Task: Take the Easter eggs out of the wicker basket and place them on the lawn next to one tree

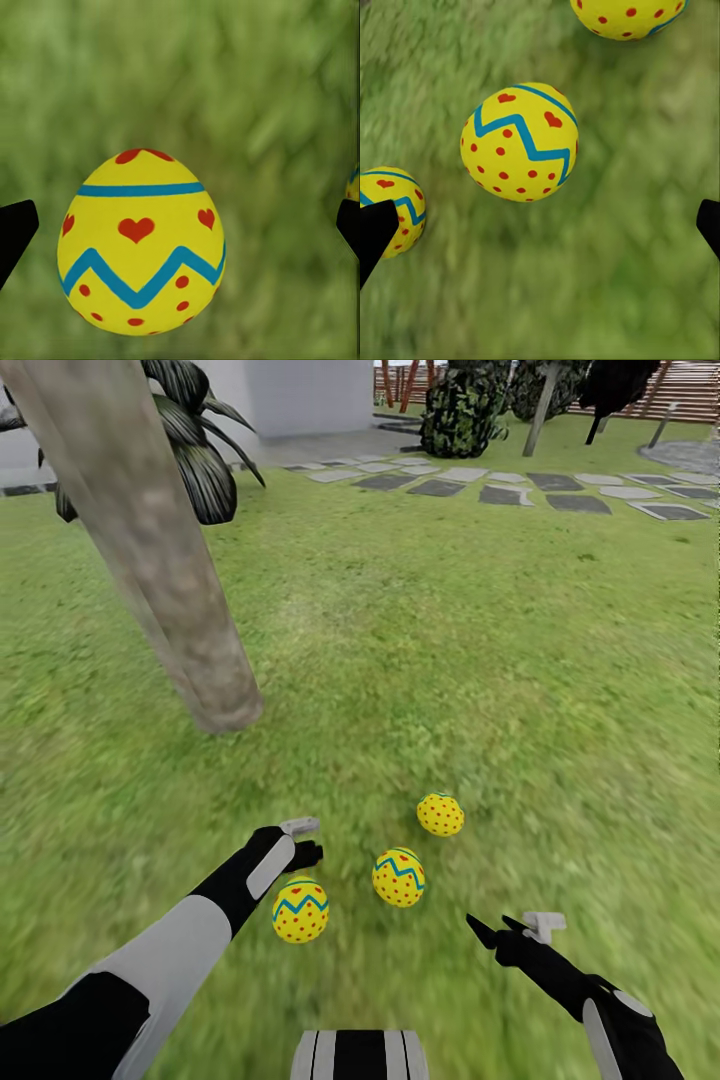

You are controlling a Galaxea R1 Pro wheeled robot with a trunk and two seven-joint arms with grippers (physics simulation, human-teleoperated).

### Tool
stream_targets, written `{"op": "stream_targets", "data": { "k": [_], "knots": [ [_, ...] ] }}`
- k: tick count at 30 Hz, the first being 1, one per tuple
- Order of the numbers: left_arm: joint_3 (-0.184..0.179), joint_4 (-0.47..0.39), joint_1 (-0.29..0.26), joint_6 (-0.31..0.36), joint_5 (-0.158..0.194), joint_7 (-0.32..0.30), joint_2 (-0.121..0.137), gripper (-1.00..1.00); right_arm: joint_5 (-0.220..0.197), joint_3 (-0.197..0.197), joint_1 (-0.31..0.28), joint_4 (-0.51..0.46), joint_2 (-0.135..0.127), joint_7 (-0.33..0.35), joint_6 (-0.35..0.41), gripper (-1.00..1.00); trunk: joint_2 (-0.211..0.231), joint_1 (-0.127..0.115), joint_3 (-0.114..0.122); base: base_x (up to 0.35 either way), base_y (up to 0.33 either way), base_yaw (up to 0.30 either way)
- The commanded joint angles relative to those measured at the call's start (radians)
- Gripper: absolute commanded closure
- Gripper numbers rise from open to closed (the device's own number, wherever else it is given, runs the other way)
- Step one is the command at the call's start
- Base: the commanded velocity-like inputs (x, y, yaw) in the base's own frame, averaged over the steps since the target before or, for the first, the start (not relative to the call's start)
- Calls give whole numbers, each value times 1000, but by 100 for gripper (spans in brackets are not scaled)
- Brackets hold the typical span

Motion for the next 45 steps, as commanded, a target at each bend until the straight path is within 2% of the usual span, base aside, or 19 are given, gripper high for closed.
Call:
{"op": "stream_targets", "data": {
  "k": [1,13,16,21,27,29,35,40,45],
  "knots": [
    [-5,-1,-1,1,11,9,1,-100,-9,-1,0,0,0,3,9,-100,0,-1,3,0,0,0],
    [1,-2,0,8,15,12,1,-100,-8,0,0,2,-1,4,9,-100,3,-6,50,0,0,0],
    [3,-8,0,33,15,42,1,-100,-8,0,0,6,-1,4,8,-100,4,-7,61,0,0,0],
    [7,-57,0,58,15,125,2,-100,-8,-1,0,12,-4,5,8,-100,5,-10,81,0,0,0],
    [8,-199,5,65,20,248,4,-100,-7,0,0,19,-2,4,8,-100,6,-12,104,0,0,0],
    [11,-227,37,66,18,271,9,-100,-8,-4,0,21,-6,4,8,-100,7,-13,112,0,0,0],
    [11,-250,101,63,15,290,22,-100,-8,-72,0,22,-9,38,8,-100,8,-16,135,0,0,0],
    [11,-253,110,65,15,288,22,-100,-7,-89,0,23,-8,67,9,-100,9,-18,154,0,0,0],
    [11,-251,111,77,19,288,22,-100,-4,-87,0,29,-6,67,11,-100,10,-20,173,0,0,0]
  ]
}}
